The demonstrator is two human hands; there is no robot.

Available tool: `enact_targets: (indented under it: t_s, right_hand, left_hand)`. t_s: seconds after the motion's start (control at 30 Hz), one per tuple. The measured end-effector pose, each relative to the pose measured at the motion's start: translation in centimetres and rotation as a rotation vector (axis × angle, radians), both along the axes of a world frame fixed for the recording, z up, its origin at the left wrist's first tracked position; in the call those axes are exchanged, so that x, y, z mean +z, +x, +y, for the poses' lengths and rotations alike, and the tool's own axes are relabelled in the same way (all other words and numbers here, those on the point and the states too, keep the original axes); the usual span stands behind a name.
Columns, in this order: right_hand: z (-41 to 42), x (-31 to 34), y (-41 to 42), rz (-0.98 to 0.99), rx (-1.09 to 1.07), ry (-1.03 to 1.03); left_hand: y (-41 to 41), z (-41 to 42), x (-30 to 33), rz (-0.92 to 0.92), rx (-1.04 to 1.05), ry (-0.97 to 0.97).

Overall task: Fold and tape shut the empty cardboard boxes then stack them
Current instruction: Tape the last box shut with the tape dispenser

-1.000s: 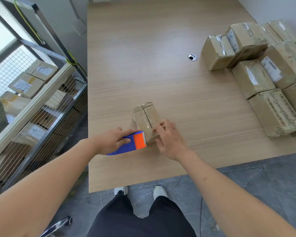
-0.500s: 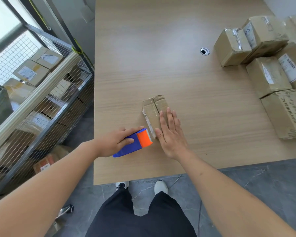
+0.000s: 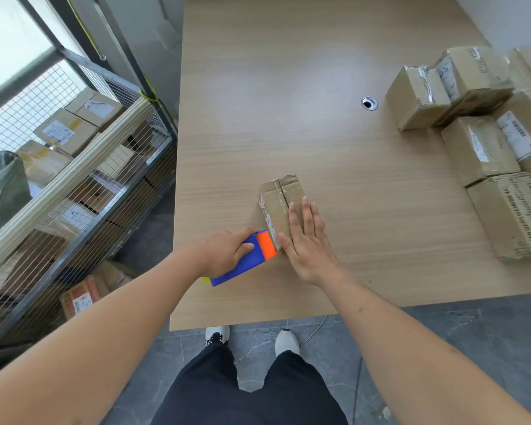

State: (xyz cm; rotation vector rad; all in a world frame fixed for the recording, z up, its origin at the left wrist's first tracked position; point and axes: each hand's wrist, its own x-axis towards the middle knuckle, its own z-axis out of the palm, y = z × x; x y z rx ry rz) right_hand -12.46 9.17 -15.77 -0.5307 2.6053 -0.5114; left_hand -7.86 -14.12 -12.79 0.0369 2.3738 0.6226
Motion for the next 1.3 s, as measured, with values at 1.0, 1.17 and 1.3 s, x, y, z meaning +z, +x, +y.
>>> enact_targets:
  t_s: [1.0,1.17,1.3]
  right_hand:
    - [-0.1,1.9,-1.5,0.471,0.114,0.141]
    - [-2.7,2.8,-0.6,0.324,0.033,0.101]
    - [-4.6,2.0,0.3,0.278,0.021,0.142]
  left_hand:
    - [1.3,-5.9,6.1,0.187,0.175,0.207]
    - [1.7,-7.3,6.3,0.177,0.141,0.202]
    - [2.2,-7.7,6.3,0.195,0.135,0.232]
